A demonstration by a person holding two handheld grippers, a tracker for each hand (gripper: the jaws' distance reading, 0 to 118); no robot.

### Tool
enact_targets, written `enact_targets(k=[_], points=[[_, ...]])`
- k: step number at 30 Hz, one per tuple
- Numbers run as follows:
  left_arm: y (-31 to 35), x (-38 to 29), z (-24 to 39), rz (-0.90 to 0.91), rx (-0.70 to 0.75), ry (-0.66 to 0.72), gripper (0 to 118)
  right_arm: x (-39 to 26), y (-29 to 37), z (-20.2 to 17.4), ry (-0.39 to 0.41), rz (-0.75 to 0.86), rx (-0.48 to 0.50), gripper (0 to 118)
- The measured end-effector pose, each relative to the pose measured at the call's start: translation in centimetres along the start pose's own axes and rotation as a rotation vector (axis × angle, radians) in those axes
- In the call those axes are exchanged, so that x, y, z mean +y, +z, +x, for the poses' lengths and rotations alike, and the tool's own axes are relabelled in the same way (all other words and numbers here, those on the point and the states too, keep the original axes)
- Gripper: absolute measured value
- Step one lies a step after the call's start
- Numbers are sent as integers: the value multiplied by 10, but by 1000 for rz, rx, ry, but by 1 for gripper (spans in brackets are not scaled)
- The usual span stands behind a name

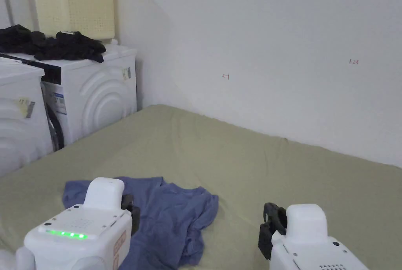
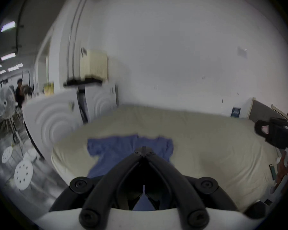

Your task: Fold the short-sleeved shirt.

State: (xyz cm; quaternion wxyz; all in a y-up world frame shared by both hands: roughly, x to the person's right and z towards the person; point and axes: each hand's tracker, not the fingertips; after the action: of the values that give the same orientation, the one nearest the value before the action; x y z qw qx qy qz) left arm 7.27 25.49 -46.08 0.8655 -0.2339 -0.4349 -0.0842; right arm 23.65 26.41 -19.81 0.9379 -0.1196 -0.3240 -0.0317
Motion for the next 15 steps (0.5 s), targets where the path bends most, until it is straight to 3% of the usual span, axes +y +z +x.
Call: enact_targets(k=[2, 4, 8, 9, 10, 12, 15], points=[[-42, -6, -15, -189, 28, -1, 0, -8, -12, -2, 6, -29, 12, 0], [-88, -18, -30, -314, -34, 35, 0, -17, -24, 0, 9, -55, 12, 0], [-151, -42, -40, -402, -59, 97, 0, -34, -49, 10, 10, -104, -3, 0], [-163, -45, -37, -386, -53, 79, 6, -39, -56, 14, 9, -117, 0, 0], [-173, -45, -34, -387, -53, 63, 31, -42, -63, 17, 15, -133, -8, 0], [-197, -48, -25, -391, -57, 46, 118, -48, -75, 20, 29, -153, -18, 0], [-234, -38, -15, -391, -51, 24, 118, -57, -91, 28, 31, -177, -31, 0]])
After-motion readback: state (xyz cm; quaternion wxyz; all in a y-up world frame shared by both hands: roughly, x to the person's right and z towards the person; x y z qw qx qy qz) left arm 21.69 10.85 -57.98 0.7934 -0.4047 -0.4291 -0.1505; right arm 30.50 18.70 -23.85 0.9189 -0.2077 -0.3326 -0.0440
